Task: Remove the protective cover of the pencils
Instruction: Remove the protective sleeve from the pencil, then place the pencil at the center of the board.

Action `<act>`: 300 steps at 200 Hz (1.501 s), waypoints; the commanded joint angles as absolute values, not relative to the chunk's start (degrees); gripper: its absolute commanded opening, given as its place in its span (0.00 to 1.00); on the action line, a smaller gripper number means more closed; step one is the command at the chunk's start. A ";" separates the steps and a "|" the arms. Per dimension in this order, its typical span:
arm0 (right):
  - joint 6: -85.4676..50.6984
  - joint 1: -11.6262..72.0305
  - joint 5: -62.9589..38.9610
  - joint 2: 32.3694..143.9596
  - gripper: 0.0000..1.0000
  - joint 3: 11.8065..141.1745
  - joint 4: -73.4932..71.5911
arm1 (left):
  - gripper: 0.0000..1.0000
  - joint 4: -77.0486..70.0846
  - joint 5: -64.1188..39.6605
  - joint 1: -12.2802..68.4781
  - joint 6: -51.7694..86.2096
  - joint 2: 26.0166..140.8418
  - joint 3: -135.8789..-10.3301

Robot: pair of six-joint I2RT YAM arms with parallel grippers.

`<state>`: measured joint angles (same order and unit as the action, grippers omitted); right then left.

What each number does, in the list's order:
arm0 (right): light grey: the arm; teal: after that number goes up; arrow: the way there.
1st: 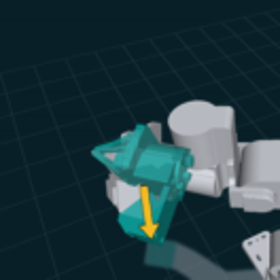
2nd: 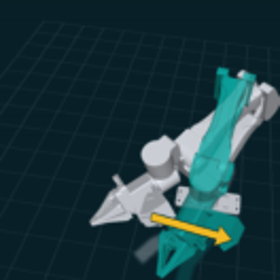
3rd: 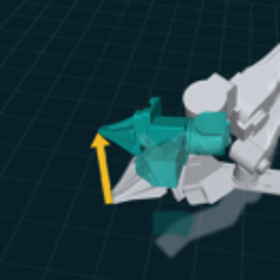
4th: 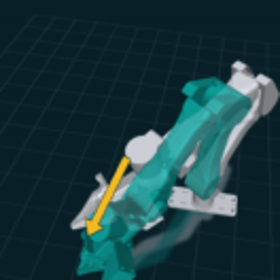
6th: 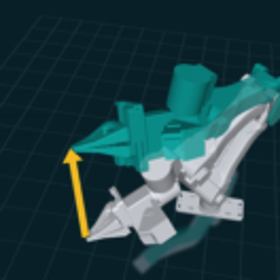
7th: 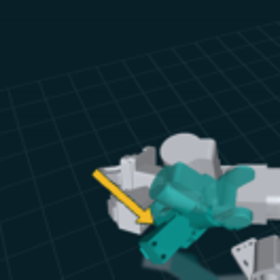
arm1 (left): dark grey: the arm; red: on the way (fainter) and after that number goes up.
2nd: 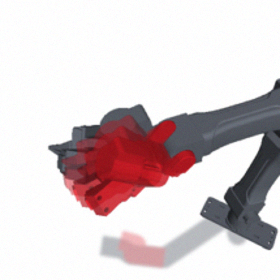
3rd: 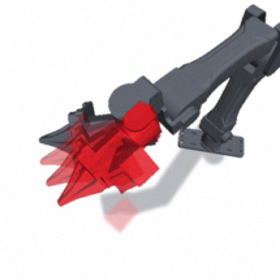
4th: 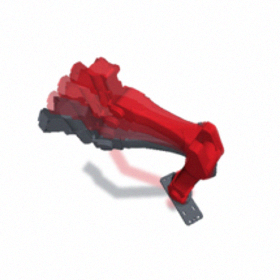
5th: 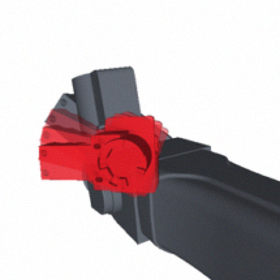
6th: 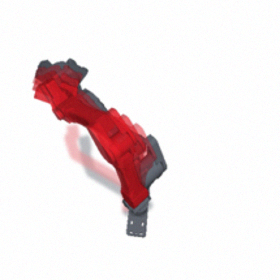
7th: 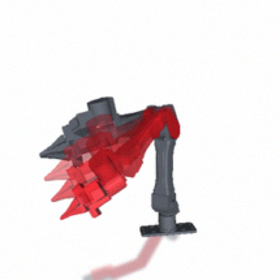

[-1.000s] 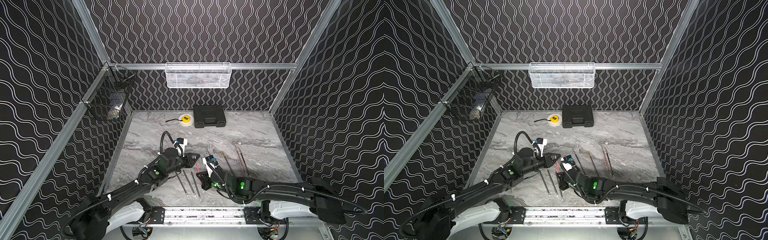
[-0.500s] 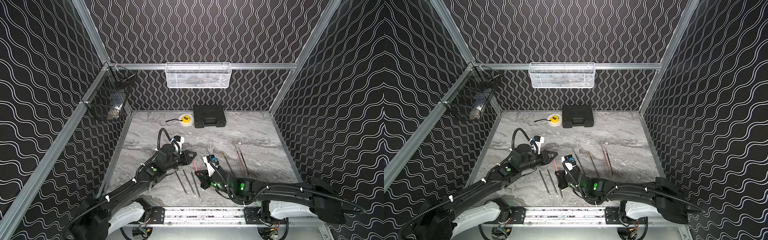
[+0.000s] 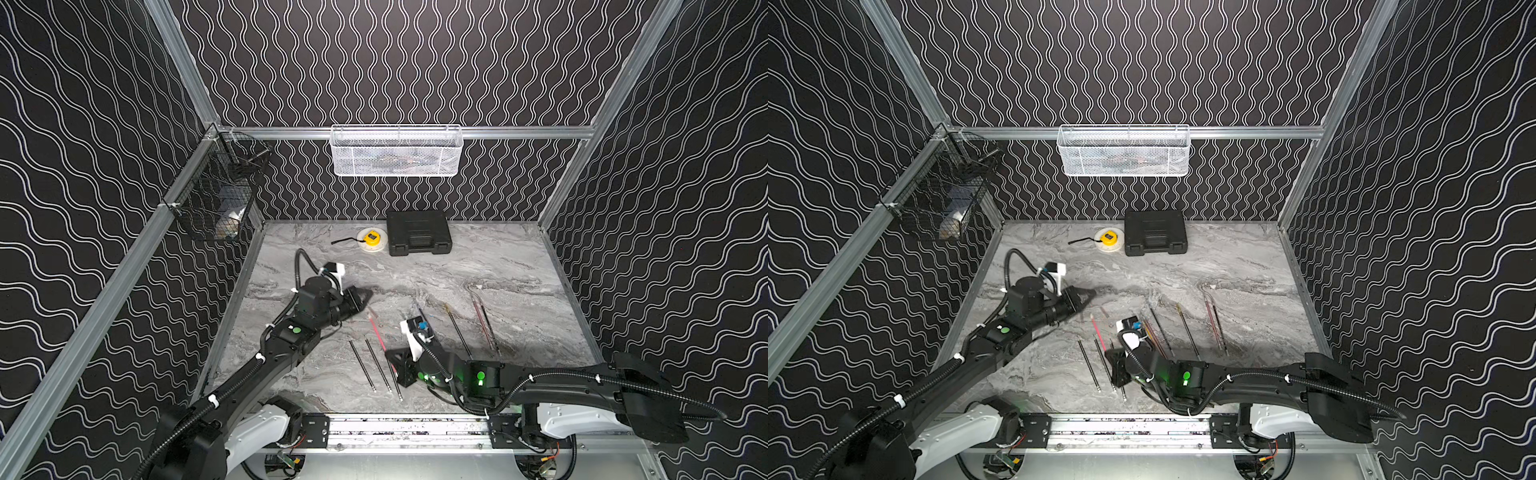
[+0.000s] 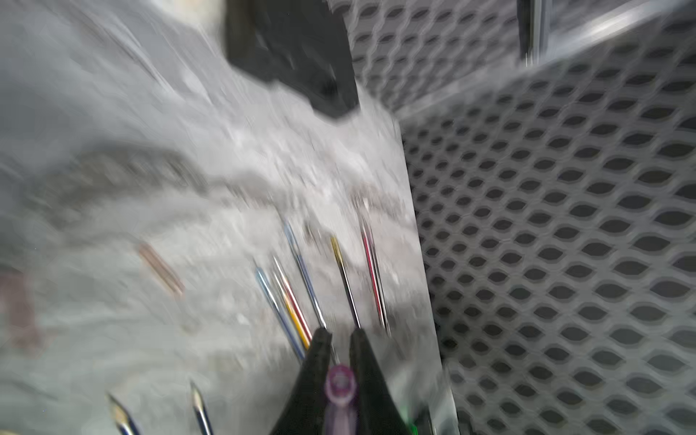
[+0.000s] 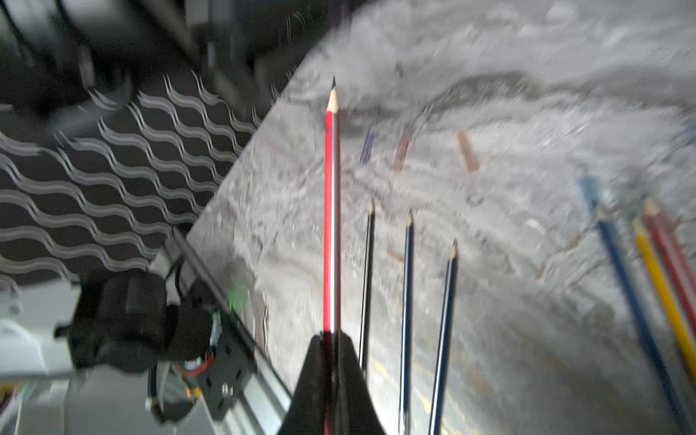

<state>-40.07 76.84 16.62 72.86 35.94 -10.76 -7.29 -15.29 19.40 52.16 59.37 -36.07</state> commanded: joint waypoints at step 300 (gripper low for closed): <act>-50.02 76.88 24.07 86.09 0.00 28.99 -11.58 | 0.00 -19.22 -1.21 30.11 45.98 93.46 -42.68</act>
<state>-49.50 77.17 24.25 83.88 27.97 -8.29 -19.90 -3.03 30.06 47.99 92.12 -41.47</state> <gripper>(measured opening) 0.051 0.130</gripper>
